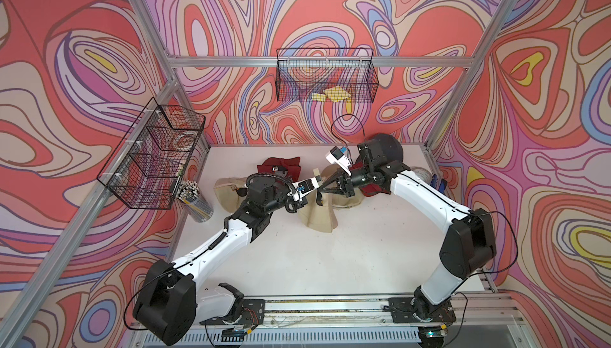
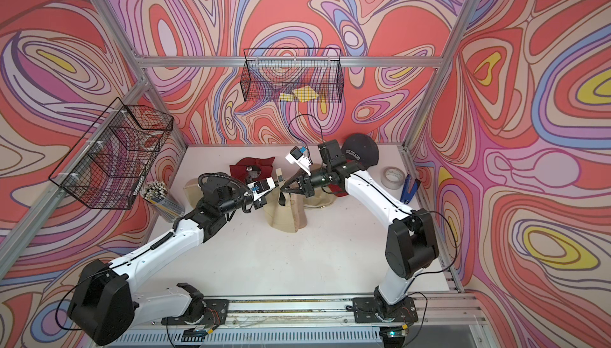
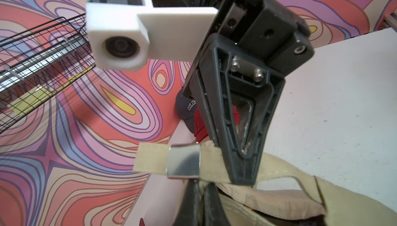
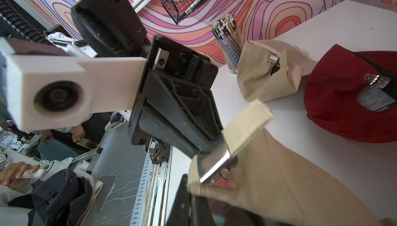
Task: Open the adjustable buckle of the baseball cap
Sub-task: Pull the adjustable strap on the baseball cap, then place the baseball cap at the center of the board.
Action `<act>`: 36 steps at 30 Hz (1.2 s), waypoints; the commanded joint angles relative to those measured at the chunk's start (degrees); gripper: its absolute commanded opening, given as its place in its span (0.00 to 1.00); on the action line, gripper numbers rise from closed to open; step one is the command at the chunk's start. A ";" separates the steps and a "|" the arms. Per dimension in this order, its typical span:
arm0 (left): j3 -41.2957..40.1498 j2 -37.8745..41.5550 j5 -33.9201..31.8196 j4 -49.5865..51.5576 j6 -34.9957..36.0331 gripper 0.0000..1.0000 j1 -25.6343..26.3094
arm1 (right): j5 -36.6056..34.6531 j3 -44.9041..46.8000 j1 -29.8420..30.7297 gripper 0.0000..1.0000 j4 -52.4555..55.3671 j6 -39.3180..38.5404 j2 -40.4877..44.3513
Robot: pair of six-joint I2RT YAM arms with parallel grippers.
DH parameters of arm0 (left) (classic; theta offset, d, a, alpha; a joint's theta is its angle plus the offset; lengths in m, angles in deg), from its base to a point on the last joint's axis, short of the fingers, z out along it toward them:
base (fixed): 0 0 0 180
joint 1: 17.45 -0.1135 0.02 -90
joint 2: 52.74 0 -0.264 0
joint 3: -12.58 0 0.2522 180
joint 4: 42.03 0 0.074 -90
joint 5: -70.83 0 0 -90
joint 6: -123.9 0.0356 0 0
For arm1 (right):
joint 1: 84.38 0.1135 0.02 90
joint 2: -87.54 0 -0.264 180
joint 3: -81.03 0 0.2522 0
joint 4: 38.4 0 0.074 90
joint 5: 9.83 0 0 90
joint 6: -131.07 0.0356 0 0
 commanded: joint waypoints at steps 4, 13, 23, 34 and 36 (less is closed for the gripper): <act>3.12 0.54 -3.96 -4.69 -9.89 0.00 -0.46 | -5.20 -2.17 0.42 0.00 5.87 -2.54 -0.19; 2.52 0.82 -10.99 -7.90 -18.26 0.00 -3.06 | -7.43 -3.48 0.42 0.00 9.31 -4.50 -1.34; 4.00 -0.33 -10.08 -6.64 -21.50 0.00 -5.81 | -12.68 -1.36 0.34 0.97 3.93 -0.18 2.14; 9.58 1.82 -8.02 4.98 -22.68 0.00 -6.48 | -27.30 3.55 -1.48 0.98 -6.84 11.12 9.97; 11.54 2.86 -12.40 10.86 -23.38 0.00 -7.00 | -28.39 4.09 -1.90 0.98 -8.07 12.45 10.85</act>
